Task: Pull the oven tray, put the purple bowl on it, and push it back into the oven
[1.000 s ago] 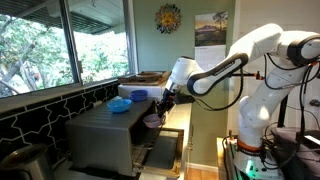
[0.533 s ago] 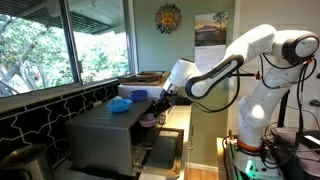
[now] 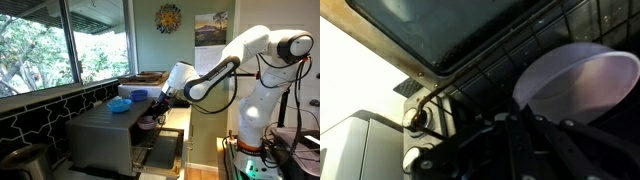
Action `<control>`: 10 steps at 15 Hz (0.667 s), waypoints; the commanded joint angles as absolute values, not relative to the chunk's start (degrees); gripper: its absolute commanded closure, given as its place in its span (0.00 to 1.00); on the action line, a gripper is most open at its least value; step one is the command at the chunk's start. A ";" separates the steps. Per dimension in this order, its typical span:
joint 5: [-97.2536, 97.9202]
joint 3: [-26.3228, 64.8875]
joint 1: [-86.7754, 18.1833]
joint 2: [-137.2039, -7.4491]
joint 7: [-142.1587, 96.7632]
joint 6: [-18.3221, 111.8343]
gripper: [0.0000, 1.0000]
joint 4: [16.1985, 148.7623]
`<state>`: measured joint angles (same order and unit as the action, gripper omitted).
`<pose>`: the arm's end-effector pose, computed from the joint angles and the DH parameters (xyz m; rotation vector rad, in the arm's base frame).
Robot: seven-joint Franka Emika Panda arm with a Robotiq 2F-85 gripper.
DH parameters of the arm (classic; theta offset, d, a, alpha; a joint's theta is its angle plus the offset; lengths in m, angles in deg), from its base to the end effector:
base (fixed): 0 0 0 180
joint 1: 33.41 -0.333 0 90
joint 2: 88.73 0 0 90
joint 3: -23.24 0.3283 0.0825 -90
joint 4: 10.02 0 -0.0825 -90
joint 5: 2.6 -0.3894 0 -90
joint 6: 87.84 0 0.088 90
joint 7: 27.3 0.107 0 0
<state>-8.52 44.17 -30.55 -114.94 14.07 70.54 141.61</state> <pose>0.4086 0.1328 0.4513 -2.7717 0.6813 -0.7751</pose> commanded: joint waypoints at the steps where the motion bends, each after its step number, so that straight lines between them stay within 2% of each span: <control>1: -7.64 43.91 -31.01 -113.88 15.55 71.72 0.99 141.49; 2: -7.70 43.84 -31.05 -113.87 15.52 71.68 0.94 141.42; 3: -7.78 43.77 -31.10 -113.87 15.54 71.68 0.69 141.37; 5: -7.91 43.57 -31.16 -114.03 15.50 71.73 0.67 141.34; 10: -9.37 41.32 -32.85 -115.03 13.69 69.90 0.30 140.47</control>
